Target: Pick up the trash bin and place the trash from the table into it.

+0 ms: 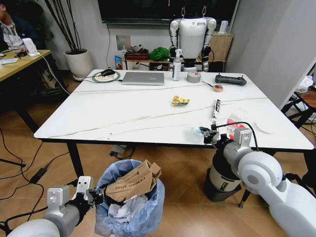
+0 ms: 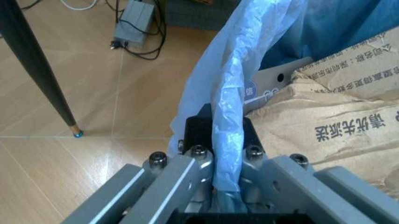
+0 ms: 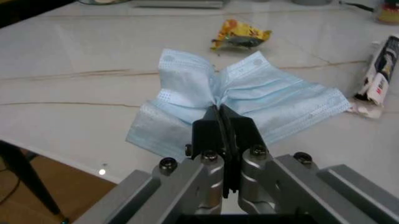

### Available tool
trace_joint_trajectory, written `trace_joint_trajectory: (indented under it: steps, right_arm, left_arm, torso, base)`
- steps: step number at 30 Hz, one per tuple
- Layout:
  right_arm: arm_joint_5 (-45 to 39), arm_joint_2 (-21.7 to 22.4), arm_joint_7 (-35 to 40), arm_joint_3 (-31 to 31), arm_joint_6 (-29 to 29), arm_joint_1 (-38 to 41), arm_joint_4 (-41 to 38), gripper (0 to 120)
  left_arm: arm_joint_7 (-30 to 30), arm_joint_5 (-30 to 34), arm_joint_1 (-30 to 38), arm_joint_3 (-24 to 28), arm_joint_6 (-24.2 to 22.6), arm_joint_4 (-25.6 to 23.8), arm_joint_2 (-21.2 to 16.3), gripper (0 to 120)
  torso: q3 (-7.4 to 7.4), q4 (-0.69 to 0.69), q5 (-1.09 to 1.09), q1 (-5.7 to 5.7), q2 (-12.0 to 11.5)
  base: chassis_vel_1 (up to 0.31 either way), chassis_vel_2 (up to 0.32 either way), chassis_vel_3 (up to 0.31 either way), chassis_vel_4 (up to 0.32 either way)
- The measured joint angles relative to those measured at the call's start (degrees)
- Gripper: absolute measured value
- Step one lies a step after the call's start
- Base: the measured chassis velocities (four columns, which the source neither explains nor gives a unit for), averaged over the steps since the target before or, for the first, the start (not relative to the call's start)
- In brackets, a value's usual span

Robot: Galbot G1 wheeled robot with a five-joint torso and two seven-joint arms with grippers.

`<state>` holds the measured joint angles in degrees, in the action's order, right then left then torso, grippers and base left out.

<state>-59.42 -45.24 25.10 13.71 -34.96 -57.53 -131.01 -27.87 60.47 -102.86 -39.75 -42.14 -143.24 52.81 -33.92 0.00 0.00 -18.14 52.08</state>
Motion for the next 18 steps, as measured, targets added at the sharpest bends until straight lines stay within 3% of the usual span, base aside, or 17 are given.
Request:
trace_joint_trajectory:
  steps: [11,18]
  right_arm:
    - [-8.11,0.41,-10.73,-1.60,0.19,-1.99,-12.39,0]
    - [0.58,1.03,-19.96,-2.11,-0.76,-9.66,-12.70,0]
  left_arm:
    - [-2.70,1.28,2.79,2.11,0.00,0.00,-0.69,0]
    - [-4.12,2.11,4.58,4.98,0.00,0.00,-1.45,0]
  torso:
    - [0.00,0.00,-0.01,0.00,0.00]
    - [0.00,-0.01,0.00,0.00,0.00]
  base:
    - [0.000,0.000,0.000,0.000]
    - [0.000,0.000,0.000,0.000]
